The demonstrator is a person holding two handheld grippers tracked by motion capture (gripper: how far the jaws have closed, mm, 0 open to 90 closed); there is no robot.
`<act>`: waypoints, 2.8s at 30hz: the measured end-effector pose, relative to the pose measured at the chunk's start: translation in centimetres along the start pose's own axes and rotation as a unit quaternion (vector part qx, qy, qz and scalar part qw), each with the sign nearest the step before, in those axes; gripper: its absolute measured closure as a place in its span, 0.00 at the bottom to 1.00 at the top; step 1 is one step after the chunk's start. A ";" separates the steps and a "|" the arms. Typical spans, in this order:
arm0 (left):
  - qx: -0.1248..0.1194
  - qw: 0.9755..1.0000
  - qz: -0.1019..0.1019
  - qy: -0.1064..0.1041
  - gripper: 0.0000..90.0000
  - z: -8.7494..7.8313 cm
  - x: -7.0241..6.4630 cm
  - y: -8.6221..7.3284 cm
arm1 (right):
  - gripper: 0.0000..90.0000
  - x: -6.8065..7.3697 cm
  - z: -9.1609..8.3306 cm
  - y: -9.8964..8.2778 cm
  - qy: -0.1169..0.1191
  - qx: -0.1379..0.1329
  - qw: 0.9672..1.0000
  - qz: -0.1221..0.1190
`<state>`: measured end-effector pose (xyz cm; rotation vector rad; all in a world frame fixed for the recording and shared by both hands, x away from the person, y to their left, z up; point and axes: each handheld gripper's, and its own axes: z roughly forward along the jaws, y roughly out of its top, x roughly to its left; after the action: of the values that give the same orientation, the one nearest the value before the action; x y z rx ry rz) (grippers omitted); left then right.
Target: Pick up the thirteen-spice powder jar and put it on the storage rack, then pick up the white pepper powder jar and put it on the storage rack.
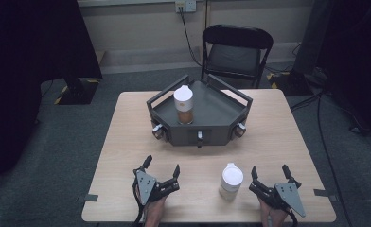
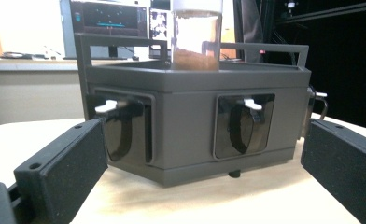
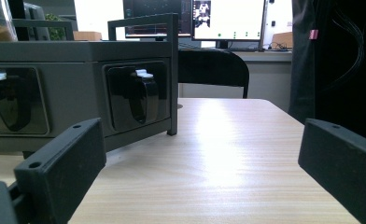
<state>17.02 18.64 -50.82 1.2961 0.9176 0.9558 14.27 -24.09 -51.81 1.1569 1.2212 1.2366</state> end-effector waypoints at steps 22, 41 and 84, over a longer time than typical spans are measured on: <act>0.013 1.000 0.004 0.023 0.00 -0.2 -0.5 -1.5 | 0.00 0.0 0.0 0.0 -0.001 0.000 1.000 -0.001; 0.016 1.000 0.005 0.026 0.00 -0.2 -0.6 -1.4 | 0.00 -0.3 -0.1 0.0 0.007 0.000 1.000 0.003; 0.016 0.999 0.005 0.029 0.00 -0.2 -0.7 -1.4 | 0.12 5.0 -3.2 3.9 0.139 0.003 0.990 -0.003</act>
<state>16.70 17.99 -52.19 1.3063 0.9757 0.9953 10.79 -19.11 -48.12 1.0068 1.4318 1.4241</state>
